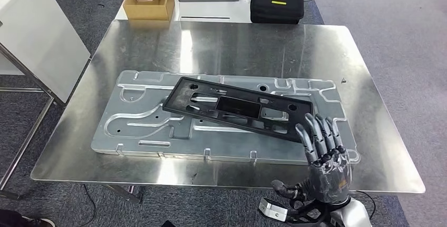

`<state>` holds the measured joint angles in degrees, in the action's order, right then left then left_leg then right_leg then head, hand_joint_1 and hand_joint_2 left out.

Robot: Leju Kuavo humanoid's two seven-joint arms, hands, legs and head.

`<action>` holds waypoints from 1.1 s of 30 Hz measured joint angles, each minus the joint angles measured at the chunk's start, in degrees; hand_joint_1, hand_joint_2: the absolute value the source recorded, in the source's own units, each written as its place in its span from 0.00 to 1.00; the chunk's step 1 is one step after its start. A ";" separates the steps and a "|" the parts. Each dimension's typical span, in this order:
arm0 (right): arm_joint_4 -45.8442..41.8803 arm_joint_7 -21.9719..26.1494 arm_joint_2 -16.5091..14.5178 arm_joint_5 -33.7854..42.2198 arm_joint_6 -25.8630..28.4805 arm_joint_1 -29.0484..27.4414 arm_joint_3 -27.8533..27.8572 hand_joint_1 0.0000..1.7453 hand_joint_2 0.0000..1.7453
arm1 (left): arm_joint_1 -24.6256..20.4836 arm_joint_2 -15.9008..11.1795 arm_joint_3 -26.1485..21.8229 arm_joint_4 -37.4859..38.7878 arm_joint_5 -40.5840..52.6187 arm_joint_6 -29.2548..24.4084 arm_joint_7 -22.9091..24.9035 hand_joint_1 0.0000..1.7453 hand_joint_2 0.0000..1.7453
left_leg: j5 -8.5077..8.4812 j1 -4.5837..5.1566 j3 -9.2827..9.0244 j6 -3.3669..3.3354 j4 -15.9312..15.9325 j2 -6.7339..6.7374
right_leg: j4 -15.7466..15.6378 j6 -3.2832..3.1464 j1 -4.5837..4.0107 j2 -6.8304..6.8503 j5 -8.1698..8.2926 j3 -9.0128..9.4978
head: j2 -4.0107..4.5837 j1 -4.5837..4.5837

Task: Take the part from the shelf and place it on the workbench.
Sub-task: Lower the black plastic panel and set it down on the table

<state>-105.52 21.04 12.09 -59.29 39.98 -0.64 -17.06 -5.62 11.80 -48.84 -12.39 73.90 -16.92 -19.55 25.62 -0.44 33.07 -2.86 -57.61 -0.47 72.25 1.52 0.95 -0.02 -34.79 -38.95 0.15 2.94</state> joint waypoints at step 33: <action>-5.87 9.64 -14.92 20.05 -0.02 -11.04 8.54 0.00 0.00 | 1.13 -0.02 -1.52 0.00 -0.62 -1.56 -0.45 0.00 0.00 | 0.51 0.50 -0.53 -0.12 -0.19 0.93 | 1.45 0.02 0.03 -0.02 0.38 0.32 | 0.00 -0.13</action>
<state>-111.39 30.69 -2.83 -39.23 39.95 -11.68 -8.52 -4.50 11.78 -50.36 -12.39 73.28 -18.48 -20.00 26.13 0.06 32.54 -2.98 -57.80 0.46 73.70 1.54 0.98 -0.04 -34.41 -38.63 0.15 2.81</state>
